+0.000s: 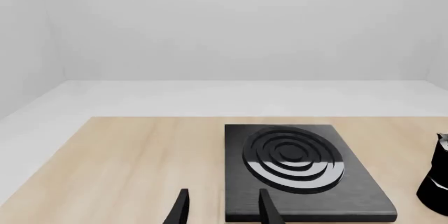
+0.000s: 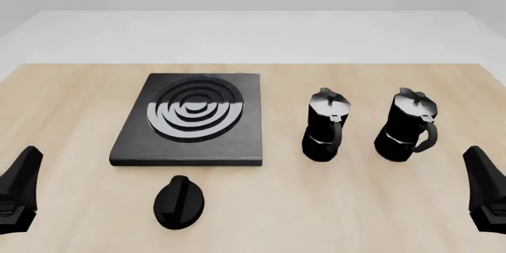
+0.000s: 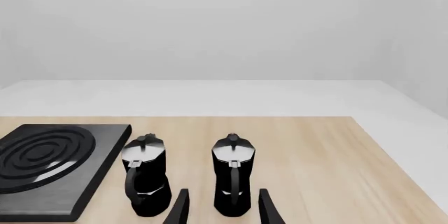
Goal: Put the right moka pot on the stove.
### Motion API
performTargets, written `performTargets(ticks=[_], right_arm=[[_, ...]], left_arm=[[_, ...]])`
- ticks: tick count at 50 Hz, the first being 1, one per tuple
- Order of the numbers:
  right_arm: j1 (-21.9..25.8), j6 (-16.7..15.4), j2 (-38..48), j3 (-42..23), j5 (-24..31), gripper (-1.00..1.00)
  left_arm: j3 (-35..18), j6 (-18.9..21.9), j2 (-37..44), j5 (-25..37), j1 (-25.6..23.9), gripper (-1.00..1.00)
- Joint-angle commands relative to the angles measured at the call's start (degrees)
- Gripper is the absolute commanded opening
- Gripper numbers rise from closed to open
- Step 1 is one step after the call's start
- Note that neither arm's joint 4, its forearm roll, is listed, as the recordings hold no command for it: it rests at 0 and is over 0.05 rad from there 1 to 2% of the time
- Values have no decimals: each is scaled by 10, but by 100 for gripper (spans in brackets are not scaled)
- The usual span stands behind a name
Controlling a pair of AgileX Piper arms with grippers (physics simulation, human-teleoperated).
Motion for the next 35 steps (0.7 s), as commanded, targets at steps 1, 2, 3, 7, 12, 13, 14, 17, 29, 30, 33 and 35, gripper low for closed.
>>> performTargets(ticks=[1,2,3,7,12,13,14,17,29,30,33,35], right_arm=[[0,4,35,-5,-20,100],[2,10,49,-6,-29,100],[1,11,71,-6,-44,100],[-3,18,108,-18,-62,100],[-7,8,208,-38,-110,100],[-7,8,208,-38,-110,100],[-4,12,220,-45,-109,100],[1,13,255,-56,-121,100],[-8,7,403,-76,-203,100],[-6,11,409,-79,-204,100],[-8,21,449,-81,-228,100],[-8,12,476,-83,-243,100]], left_arm=[[-2,0,3,-1,0,100],[-2,0,3,-1,0,100],[-2,0,3,-1,0,100],[-2,0,3,-1,0,100],[-2,0,3,-1,0,100],[-2,0,3,-1,0,100],[-2,0,3,-1,0,100],[-2,0,3,-1,0,100],[-2,0,3,-1,0,100],[-2,0,3,-1,0,100],[-2,0,3,-1,0,100],[-2,0,3,-1,0,100]])
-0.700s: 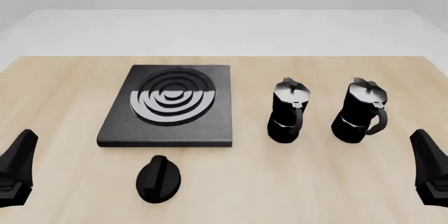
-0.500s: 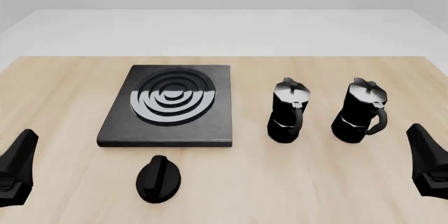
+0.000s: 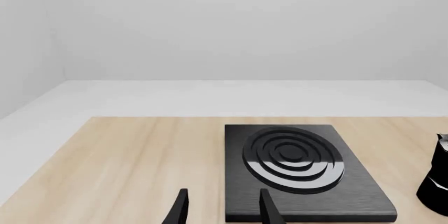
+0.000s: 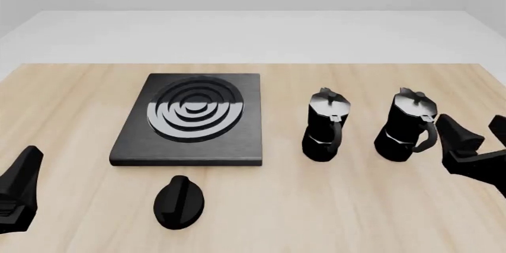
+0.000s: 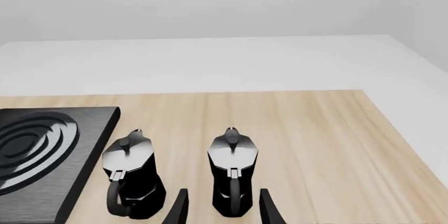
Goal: Put the right moka pot on the stove.
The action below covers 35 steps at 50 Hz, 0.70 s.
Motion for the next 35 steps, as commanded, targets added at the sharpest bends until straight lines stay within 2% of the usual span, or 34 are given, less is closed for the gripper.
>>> performTargets(ticks=[1,11,15,21,22,23,25,35], right_arm=[[-1,3,125,-17,-68,100],[-3,7,192,-26,-109,100],[-6,5,247,-25,-153,100],[-8,5,276,-27,-174,100],[-8,4,285,-27,-182,100],[-8,3,334,-31,-217,100],[-8,2,351,-32,-230,100],[-9,2,404,-36,-267,100]], left_arm=[[0,0,0,0,0,100],[0,0,0,0,0,100],[0,0,0,0,0,100],[0,0,0,0,0,100],[0,0,0,0,0,100],[0,0,0,0,0,100],[0,0,0,0,0,100],[0,0,0,0,0,100]])
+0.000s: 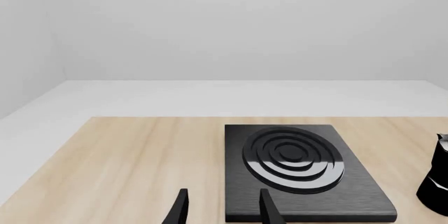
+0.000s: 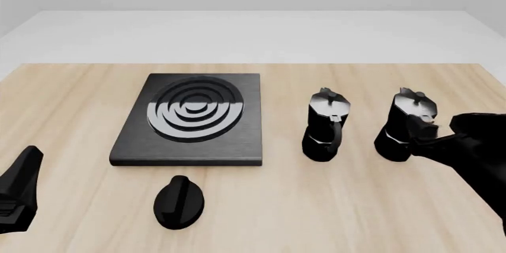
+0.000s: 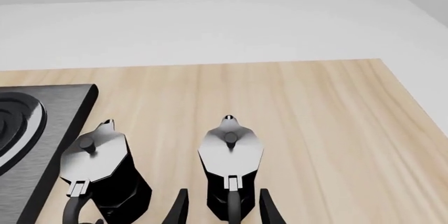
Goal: Put the right moka pot on the stove.
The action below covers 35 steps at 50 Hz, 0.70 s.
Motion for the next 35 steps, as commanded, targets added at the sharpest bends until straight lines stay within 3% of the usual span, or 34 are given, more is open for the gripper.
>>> performTargets(ticks=[1,16,35], right_arm=[[-2,-1,80,-6,-58,100],[-7,-8,163,-11,-116,100],[-15,-14,223,-22,-141,100]], left_arm=[[0,0,0,0,0,100],[0,0,0,0,0,100],[0,0,0,0,0,100]])
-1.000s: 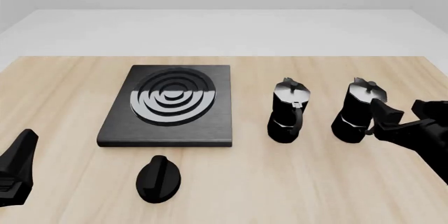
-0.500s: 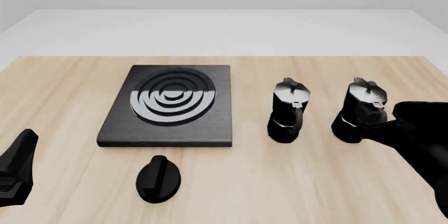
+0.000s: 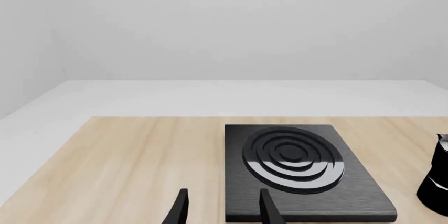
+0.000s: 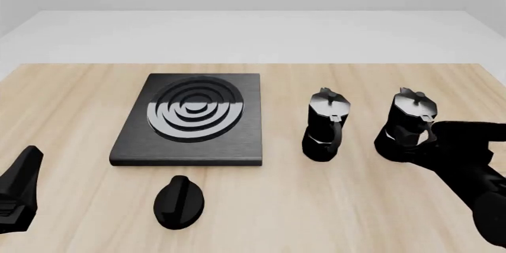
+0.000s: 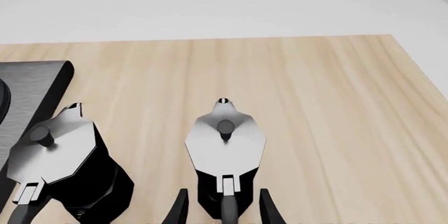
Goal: Put the right moka pot on the stove.
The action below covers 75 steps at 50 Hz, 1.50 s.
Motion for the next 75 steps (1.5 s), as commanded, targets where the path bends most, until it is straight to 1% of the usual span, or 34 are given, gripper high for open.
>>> performTargets(ticks=[1,5,7,8,12,18,21,24,27,28,30,31,34,37,40,48,52,56,60,63,64,66,71,75], right_arm=[[-5,-3,36,-8,-15,100],[-5,-4,41,-9,-19,100],[-7,-9,43,-9,-24,100],[-8,-11,43,-7,-25,-100],[-3,-8,57,-8,-38,-100],[2,-10,52,-7,-36,-100],[6,-9,39,-4,-28,-100],[11,-11,9,-1,-8,-100],[14,-12,-42,-1,30,-100],[27,-10,-140,-5,106,-100],[31,-12,-176,-8,135,-100],[31,-12,-177,-8,136,-100],[37,-10,-216,-15,172,-100],[41,-20,-242,-15,188,-100],[41,-18,-249,-16,195,-100],[48,-18,-313,-32,260,-100],[52,-17,-331,-38,278,-100],[61,-12,-361,-51,313,-100],[70,-11,-377,-59,330,-100],[83,-8,-394,-70,352,-100],[108,-9,-415,-96,387,-100],[121,-9,-425,-109,402,-100],[141,-9,-439,-133,424,-100],[155,-17,-446,-167,445,-100]], left_arm=[[0,0,0,0,0,100],[0,0,0,0,0,100],[0,0,0,0,0,100],[0,0,0,0,0,100],[0,0,0,0,0,100],[0,0,0,0,0,100],[0,0,0,0,0,100],[0,0,0,0,0,100],[0,0,0,0,0,100],[0,0,0,0,0,100],[0,0,0,0,0,100],[0,0,0,0,0,100],[0,0,0,0,0,100],[0,0,0,0,0,100],[0,0,0,0,0,100],[0,0,0,0,0,100],[0,0,0,0,0,100],[0,0,0,0,0,100],[0,0,0,0,0,100],[0,0,0,0,0,100],[0,0,0,0,0,100],[0,0,0,0,0,100],[0,0,0,0,0,100],[0,0,0,0,0,100]])
